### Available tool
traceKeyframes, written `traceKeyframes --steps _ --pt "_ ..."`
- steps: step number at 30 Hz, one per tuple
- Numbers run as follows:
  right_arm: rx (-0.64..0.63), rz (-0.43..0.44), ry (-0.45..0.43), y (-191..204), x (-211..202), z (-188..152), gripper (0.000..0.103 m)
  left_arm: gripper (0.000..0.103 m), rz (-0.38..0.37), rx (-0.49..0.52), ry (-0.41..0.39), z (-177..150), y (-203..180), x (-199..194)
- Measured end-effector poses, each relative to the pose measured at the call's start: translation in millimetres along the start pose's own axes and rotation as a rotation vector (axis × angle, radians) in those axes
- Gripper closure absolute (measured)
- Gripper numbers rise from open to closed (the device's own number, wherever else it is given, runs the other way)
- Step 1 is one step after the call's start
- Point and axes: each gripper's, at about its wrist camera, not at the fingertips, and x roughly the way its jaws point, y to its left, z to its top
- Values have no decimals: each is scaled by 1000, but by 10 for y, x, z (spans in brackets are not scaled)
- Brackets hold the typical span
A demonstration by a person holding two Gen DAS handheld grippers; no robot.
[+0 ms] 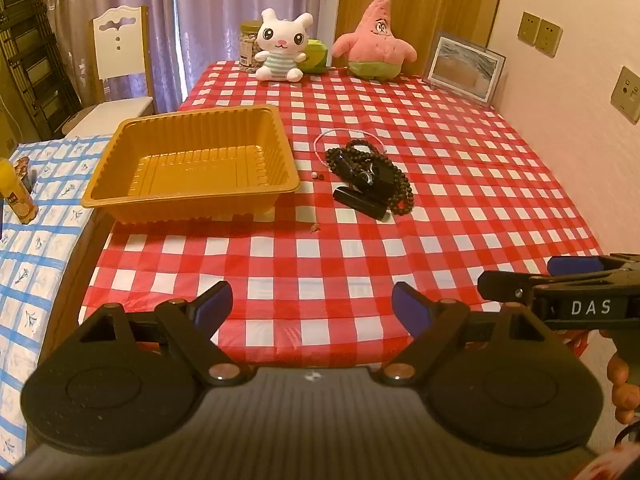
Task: Organize jewelry
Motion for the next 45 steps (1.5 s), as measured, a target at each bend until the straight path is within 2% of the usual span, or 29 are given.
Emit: traceKeyframes --steps 45 --pt "-9 5 -1 92 47 27 1 17 -3 -1 2 3 4 4"
